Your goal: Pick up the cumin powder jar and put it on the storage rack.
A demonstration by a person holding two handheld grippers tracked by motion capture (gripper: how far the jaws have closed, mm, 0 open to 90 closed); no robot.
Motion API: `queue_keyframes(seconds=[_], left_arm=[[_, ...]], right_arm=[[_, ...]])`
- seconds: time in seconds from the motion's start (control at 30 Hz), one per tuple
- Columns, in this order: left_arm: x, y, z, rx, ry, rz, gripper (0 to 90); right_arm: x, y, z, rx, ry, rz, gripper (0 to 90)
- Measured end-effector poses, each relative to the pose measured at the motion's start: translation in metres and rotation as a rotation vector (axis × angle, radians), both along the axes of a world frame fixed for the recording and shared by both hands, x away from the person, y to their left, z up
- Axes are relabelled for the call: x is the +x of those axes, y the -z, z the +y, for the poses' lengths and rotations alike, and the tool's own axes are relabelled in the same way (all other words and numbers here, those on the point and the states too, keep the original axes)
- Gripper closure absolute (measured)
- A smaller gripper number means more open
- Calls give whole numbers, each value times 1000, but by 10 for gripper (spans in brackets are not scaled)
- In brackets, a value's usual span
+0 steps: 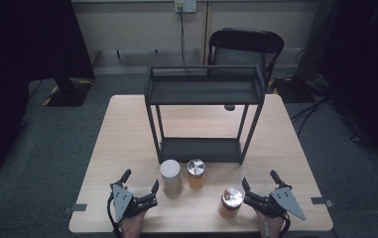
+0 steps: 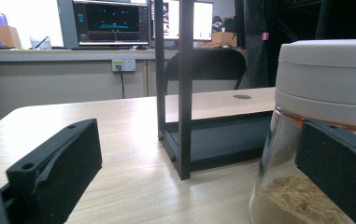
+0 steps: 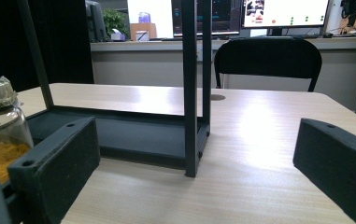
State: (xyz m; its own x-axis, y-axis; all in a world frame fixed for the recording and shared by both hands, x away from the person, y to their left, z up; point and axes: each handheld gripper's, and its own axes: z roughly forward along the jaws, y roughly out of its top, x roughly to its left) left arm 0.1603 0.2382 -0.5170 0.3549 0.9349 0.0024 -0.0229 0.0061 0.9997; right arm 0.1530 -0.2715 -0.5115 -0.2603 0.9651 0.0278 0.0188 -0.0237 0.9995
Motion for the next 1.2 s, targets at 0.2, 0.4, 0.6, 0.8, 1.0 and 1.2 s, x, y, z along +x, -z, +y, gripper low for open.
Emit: queue_keyframes(seconds=[0.2,0.4,0.6,0.8,1.0,1.2], left_arm=[[1,-1,1,2,6,6,0],[2,-3,1,-5,16,16,0],[2,-7,2,-8,26,16,0],[0,-13,5,-25,34,27,0],[-3,-17,4,-25,48,20,0],[-7,-25,6,-30,72,24,0]], right_arm=[[0,0,1,-9,-1,-3,0],[0,0,-1,-10,-10,-1,0],[0,0,-2,-8,-17,0,0],[1,0,-3,-6,-22,1,0],[1,0,-3,-3,-23,2,1],[-1,1,-3,1,-19,-8,5]])
